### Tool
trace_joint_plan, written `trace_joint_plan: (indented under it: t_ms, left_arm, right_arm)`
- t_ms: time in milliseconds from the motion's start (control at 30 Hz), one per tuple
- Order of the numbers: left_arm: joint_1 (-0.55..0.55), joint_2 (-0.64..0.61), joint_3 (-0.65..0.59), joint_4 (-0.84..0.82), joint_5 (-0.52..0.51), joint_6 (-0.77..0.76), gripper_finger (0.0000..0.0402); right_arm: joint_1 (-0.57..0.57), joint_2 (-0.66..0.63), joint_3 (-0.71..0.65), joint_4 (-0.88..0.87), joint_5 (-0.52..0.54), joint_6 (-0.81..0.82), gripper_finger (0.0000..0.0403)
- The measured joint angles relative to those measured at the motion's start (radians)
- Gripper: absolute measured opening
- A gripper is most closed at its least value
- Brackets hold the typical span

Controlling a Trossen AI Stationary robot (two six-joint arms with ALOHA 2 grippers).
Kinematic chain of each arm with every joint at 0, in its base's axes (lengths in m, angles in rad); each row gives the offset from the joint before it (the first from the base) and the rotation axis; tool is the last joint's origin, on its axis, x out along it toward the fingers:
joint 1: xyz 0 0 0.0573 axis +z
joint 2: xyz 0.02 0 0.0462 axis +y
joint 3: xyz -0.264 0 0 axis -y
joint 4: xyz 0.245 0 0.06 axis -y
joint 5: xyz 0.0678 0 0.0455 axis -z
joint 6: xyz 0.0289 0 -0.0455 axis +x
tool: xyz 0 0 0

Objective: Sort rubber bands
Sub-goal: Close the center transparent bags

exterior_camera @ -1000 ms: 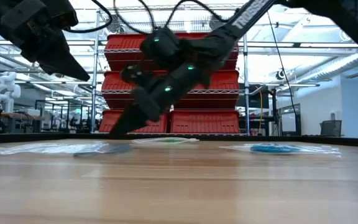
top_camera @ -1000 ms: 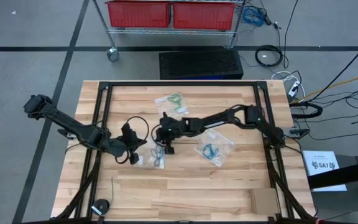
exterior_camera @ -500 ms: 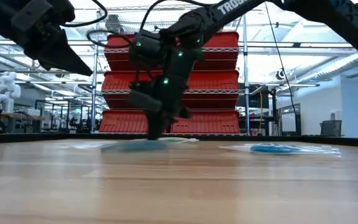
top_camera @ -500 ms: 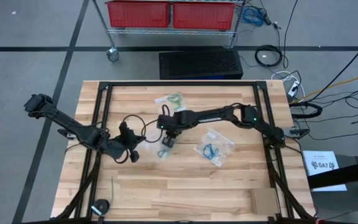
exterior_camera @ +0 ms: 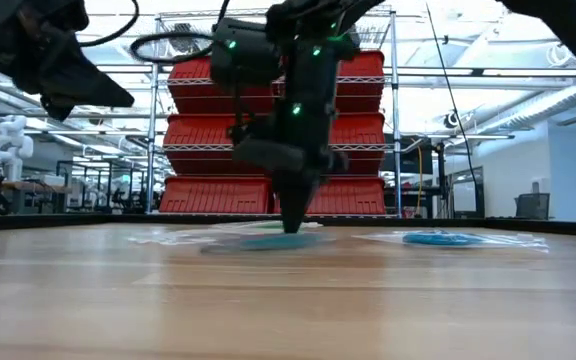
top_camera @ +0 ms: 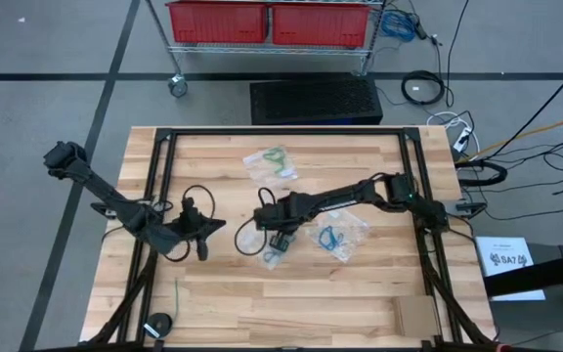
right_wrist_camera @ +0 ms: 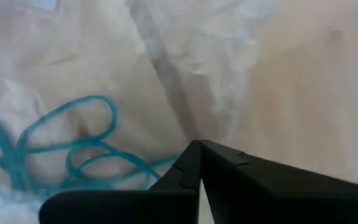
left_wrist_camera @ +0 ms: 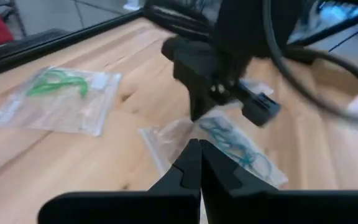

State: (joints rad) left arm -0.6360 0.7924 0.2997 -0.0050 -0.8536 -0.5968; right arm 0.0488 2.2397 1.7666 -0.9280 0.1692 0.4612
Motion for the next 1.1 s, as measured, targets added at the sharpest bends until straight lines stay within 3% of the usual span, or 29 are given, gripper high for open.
trace_joint_plan:
  t_ms: [100, 233, 300, 500, 867, 1100]
  left_arm:
    - [-0.030, -0.039, -0.053, 0.073, -0.012, 0.000, 0.0001]
    - [-0.041, -0.067, -0.097, 0.123, -0.005, 0.000, 0.0001]
    - [-0.041, -0.070, -0.104, 0.123, 0.021, 0.000, 0.0001]
    - [-0.041, -0.070, -0.105, 0.124, 0.068, 0.001, 0.0001]
    - [-0.005, -0.069, -0.105, 0.120, 0.095, 0.002, 0.0045]
    - [0.036, -0.069, -0.105, 0.120, 0.151, 0.001, 0.0056]
  right_arm:
    - [0.000, -0.078, -0.096, 0.059, -0.028, -0.061, 0.0000]
    - [-0.001, -0.142, -0.236, 0.306, -0.101, -0.263, 0.0000]
    - [-0.001, -0.155, -0.253, 0.461, -0.140, -0.345, 0.0003]
    - [-0.021, -0.095, -0.252, 0.706, -0.284, -0.584, 0.0048]
    - [-0.106, -0.022, -0.158, 0.715, -0.341, -0.716, 0.0167]
    - [-0.152, 0.004, -0.157, 0.687, -0.439, -0.775, 0.0177]
